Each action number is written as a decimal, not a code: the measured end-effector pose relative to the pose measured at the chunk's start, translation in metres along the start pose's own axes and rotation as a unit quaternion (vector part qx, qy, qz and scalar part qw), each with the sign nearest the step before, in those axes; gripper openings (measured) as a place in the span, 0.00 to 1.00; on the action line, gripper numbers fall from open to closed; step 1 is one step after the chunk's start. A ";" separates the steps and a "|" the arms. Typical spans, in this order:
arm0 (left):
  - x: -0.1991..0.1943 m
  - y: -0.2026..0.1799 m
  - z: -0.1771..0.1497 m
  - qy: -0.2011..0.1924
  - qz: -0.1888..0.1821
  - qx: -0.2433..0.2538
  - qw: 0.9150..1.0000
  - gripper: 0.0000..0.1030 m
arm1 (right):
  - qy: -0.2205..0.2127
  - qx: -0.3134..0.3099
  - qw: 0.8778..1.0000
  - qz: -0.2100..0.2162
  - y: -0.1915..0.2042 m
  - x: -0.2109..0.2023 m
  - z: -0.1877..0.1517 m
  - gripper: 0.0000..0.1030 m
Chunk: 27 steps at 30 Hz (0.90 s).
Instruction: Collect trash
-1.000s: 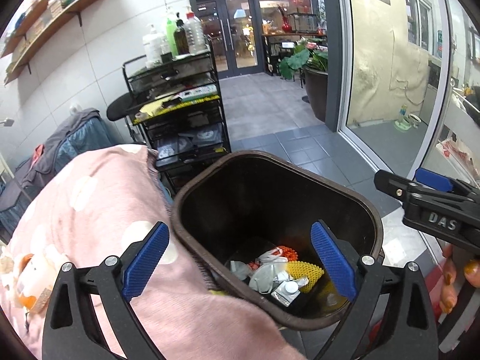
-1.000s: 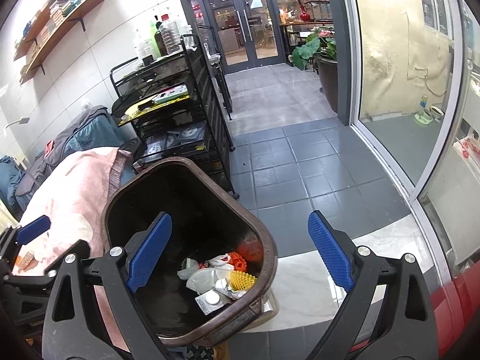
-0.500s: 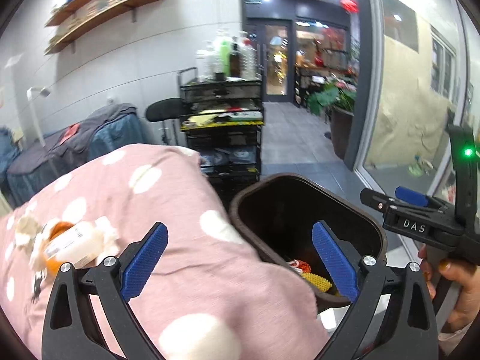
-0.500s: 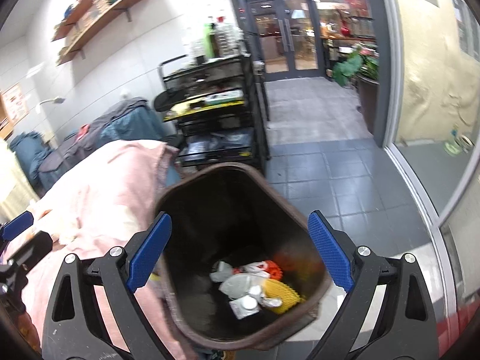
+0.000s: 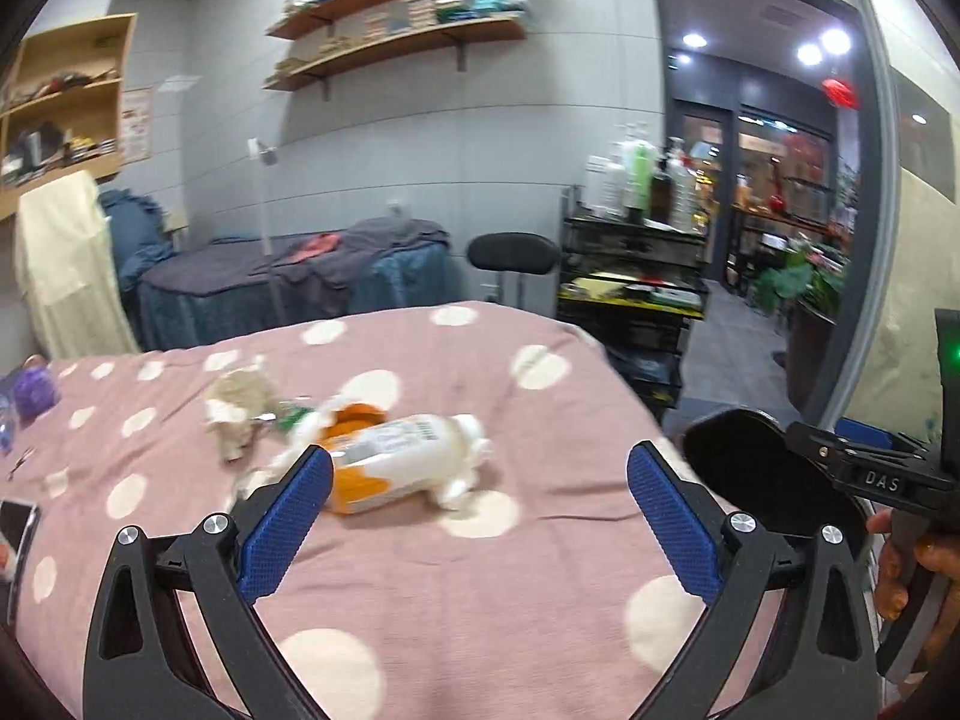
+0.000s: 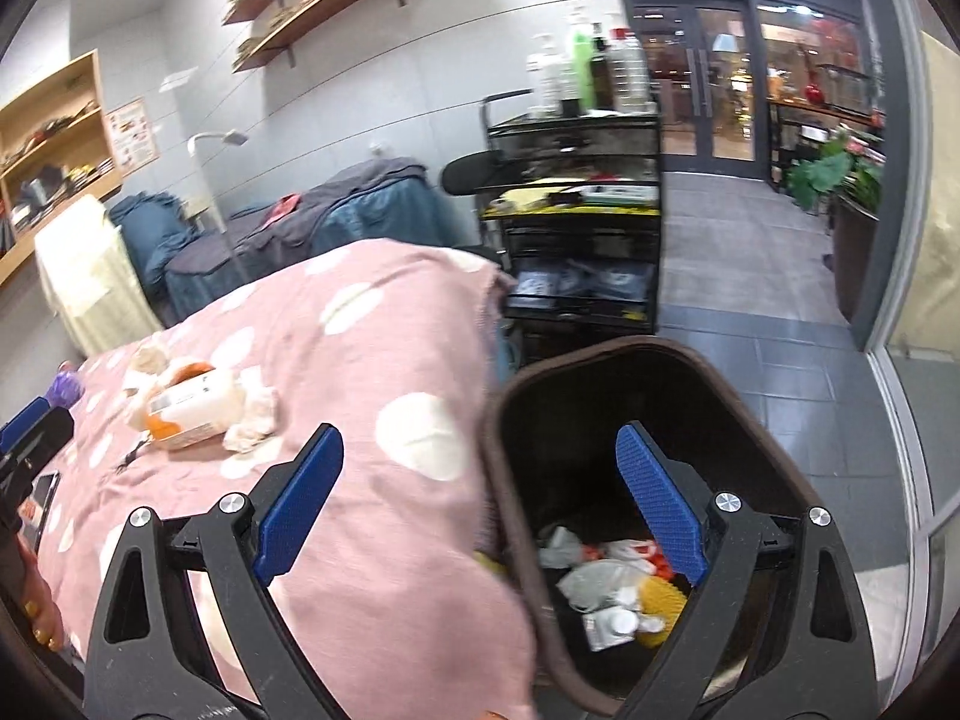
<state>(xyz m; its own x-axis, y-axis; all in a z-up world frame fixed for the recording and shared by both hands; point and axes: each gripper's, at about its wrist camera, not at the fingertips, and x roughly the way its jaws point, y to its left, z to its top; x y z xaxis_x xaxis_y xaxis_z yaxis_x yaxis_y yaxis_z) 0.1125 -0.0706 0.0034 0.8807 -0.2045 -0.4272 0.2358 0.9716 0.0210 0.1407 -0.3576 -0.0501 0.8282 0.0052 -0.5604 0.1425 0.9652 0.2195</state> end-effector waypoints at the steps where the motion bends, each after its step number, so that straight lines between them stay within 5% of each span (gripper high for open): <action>1: -0.001 0.007 0.000 -0.002 0.009 -0.004 1.000 0.94 | 0.004 -0.004 1.000 0.007 0.006 0.003 0.001 0.88; 13: -0.008 0.093 -0.020 0.035 0.099 -0.030 0.994 0.94 | 0.023 -0.089 0.992 0.083 0.101 0.028 0.006 0.88; 27: 0.028 0.153 -0.051 0.121 0.090 -0.073 0.986 0.94 | 0.120 -0.179 0.965 0.152 0.194 0.087 0.005 0.88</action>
<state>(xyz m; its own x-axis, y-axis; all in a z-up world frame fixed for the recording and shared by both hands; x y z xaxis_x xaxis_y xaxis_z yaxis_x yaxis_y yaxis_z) 0.1521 0.0786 -0.0509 0.7755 -0.0093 -0.6312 0.0073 1.0000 -0.0057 0.2430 -0.1710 -0.0516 0.6472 0.3212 -0.6914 -0.3193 0.9377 0.1368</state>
